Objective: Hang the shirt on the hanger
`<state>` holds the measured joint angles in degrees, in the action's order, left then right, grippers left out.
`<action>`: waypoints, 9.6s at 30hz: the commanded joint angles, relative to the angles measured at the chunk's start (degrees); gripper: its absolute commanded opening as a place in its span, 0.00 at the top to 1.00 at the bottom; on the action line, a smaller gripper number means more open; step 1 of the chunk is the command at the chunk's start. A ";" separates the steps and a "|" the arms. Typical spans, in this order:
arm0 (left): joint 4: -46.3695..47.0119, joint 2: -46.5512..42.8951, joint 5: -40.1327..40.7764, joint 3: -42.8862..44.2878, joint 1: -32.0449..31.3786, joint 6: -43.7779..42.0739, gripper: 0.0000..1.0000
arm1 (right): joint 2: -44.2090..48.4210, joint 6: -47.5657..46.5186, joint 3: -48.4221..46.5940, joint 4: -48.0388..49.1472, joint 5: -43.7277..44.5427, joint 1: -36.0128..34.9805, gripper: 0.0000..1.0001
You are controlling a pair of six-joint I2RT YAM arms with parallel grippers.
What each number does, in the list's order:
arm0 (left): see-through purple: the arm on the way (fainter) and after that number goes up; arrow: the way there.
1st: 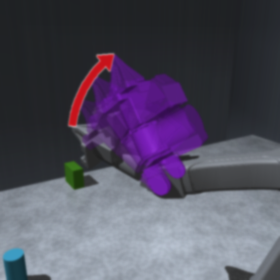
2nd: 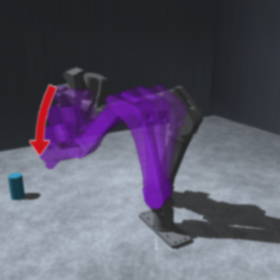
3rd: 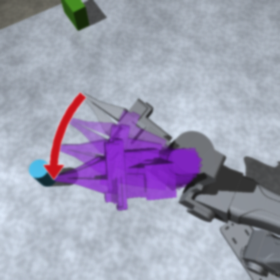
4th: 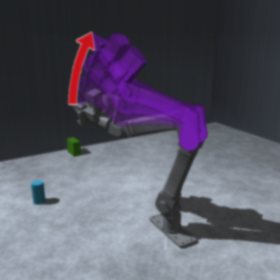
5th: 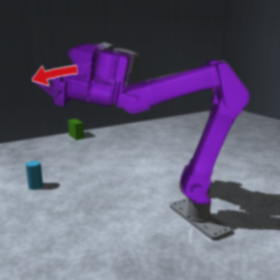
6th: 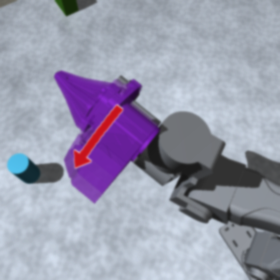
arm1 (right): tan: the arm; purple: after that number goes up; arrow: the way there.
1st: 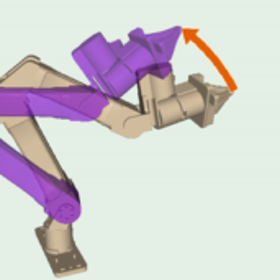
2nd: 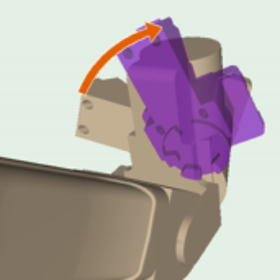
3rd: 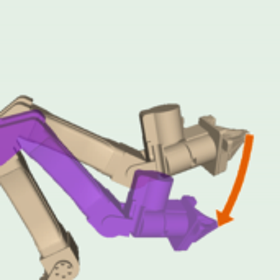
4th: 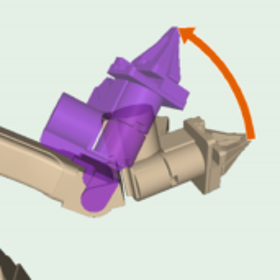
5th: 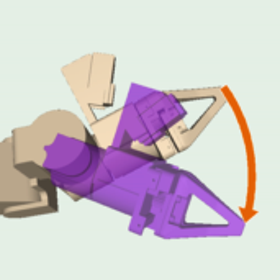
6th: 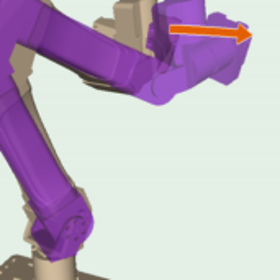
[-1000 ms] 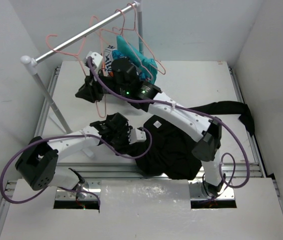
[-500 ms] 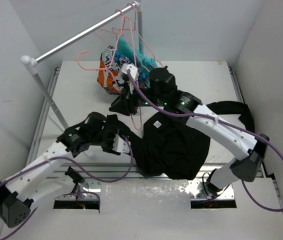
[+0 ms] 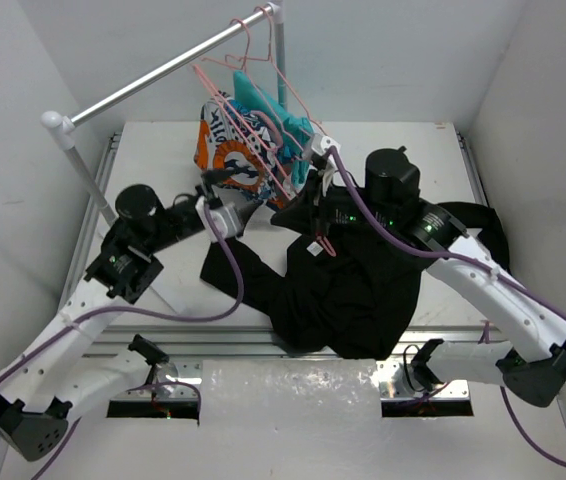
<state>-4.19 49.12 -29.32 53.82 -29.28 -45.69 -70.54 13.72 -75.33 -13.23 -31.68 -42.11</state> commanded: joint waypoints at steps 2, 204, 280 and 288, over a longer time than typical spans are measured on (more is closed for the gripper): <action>12.27 5.97 -1.18 11.63 0.36 5.46 0.40 | 3.39 -2.37 -0.61 -2.58 1.44 1.49 1.00; -38.54 41.41 -35.11 42.78 -8.07 9.64 0.87 | 8.40 -20.14 31.63 14.18 0.40 11.87 1.00; -27.28 52.83 -22.98 23.95 -2.98 26.27 0.90 | 1.72 -23.12 42.37 21.59 -6.64 11.79 1.00; -27.53 51.07 -16.73 35.11 -1.66 18.28 1.00 | 2.52 -26.72 39.56 15.61 -9.54 11.00 1.00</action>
<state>-33.06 102.24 -47.09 82.59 -31.16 -22.44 -68.88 -10.20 -32.12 2.66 -38.20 -30.52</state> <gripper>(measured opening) 0.017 0.383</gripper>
